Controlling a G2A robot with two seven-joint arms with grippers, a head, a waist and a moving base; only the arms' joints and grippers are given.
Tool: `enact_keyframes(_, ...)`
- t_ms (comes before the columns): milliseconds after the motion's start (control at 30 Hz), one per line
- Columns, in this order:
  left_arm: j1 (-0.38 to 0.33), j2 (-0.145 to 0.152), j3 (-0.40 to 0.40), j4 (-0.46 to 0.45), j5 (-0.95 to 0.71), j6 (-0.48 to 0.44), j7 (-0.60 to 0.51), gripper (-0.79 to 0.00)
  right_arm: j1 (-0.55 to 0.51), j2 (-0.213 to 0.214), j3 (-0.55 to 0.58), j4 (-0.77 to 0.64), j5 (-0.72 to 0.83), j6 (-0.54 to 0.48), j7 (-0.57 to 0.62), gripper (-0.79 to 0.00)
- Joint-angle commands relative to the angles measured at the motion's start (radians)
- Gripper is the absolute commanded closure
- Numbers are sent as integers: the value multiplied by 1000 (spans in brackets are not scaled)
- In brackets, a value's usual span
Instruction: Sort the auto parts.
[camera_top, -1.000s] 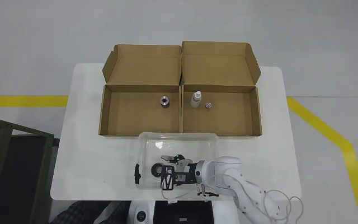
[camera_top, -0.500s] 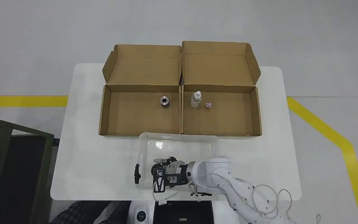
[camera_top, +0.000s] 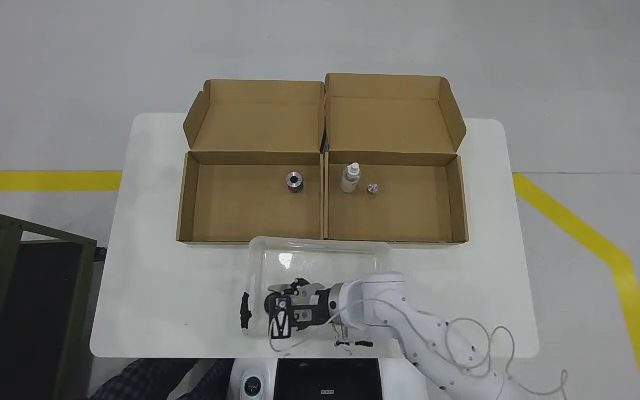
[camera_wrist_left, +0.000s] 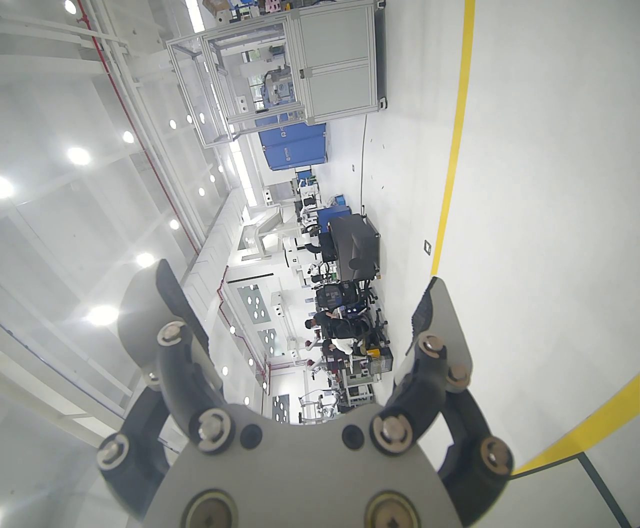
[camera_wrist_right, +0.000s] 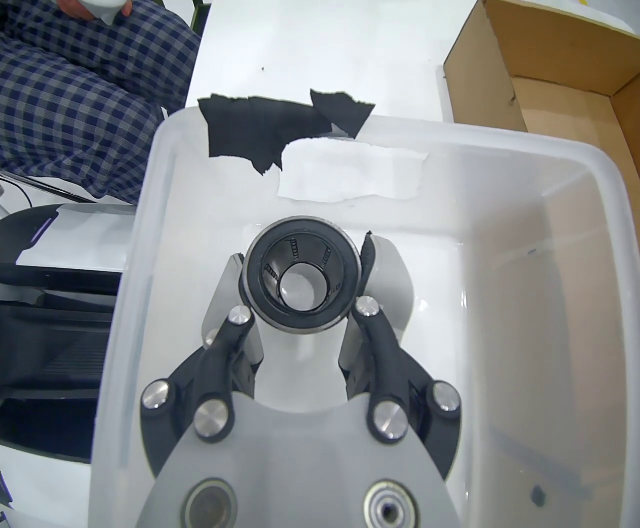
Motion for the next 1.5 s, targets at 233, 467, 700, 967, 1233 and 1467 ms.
enact_keyframes(233, 0, 0, 0, 0, 0, 0, 0, -785, -4, 13, 54, -46, 72, -26, -15, 0)
enact_keyframes(467, 0, 0, 0, 0, 0, 0, 0, -785, -35, 32, 122, -104, 139, -56, -40, 0)
enact_keyframes(700, 0, 0, 0, 0, 0, 0, 0, -785, -63, 52, 212, -151, 221, -72, -65, 0)
enact_keyframes(967, 0, 0, 0, 0, 0, 0, 0, -785, -94, 72, 312, -170, 371, -69, -79, 0)
enact_keyframes(1233, 0, 0, 0, 0, 0, 0, 0, -785, -104, 88, 390, -157, 522, -66, -76, 0)
enact_keyframes(1467, 0, 0, 0, 0, 0, 0, 0, -785, -104, 97, 426, -133, 609, -40, -71, 0)
